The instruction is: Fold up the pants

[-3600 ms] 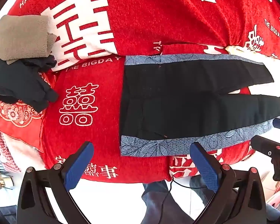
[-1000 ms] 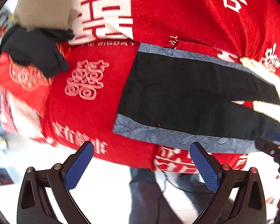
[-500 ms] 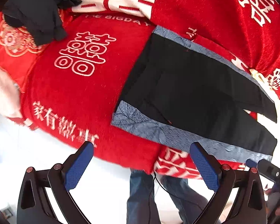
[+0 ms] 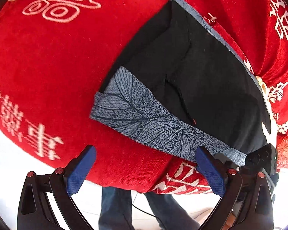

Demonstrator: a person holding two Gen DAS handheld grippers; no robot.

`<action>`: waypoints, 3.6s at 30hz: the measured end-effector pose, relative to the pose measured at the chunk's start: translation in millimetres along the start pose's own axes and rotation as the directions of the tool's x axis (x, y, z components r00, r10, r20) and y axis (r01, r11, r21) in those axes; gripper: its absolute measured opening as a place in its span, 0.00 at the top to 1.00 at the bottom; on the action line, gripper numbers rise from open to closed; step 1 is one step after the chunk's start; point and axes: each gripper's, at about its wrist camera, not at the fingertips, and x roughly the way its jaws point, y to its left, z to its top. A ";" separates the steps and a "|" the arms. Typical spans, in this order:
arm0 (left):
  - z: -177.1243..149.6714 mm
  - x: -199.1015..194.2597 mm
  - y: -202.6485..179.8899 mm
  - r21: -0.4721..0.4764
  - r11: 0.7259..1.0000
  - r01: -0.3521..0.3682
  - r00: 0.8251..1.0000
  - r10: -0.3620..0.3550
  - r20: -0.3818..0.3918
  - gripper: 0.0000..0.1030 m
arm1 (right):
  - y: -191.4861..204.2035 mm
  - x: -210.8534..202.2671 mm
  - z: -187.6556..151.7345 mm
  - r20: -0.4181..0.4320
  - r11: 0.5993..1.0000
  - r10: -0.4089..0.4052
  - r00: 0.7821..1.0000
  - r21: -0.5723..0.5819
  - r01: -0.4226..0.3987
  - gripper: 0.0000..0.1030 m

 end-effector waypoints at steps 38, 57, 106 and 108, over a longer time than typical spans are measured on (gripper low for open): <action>24.9 28.3 -32.2 -0.063 0.992 0.105 0.994 -0.104 0.009 0.42 | -148.1 -160.3 -36.1 0.379 0.924 0.090 0.921 0.314 -0.220 0.73; 75.8 -64.2 -96.0 -0.038 0.989 0.142 0.972 -0.133 0.193 0.80 | -25.8 -236.5 52.3 0.303 0.987 0.136 0.943 0.046 -0.156 0.96; 127.8 55.5 -283.8 0.462 0.804 -0.375 0.926 0.344 0.153 0.19 | -17.7 -297.9 255.2 0.257 0.971 -0.173 0.951 -0.120 0.209 0.50; 104.2 64.3 -314.3 0.516 0.790 -0.330 0.942 0.311 0.125 0.19 | -46.7 -320.6 221.7 0.266 0.977 -0.190 0.945 -0.042 0.208 0.50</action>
